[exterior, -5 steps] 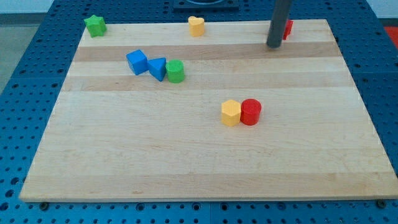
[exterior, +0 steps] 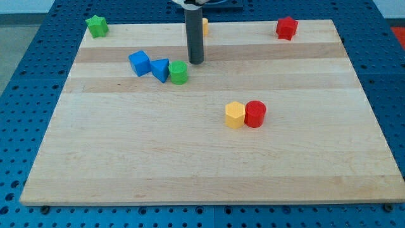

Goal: Move the green circle below the blue cube

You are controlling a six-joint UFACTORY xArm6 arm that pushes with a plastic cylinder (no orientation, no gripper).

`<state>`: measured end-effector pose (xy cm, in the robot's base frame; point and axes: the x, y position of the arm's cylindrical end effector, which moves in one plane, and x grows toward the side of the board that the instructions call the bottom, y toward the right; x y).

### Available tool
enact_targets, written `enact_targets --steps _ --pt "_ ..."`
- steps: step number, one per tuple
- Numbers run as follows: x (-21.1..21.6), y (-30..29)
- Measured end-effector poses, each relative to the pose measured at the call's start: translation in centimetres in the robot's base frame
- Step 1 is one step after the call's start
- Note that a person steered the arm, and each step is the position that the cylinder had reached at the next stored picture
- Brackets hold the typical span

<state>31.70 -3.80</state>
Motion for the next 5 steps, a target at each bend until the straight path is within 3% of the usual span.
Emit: enact_targets --steps 2,4,5 --pt "5.6 -6.3" --pt "6.0 -2.3" --pt "8.5 -1.8"
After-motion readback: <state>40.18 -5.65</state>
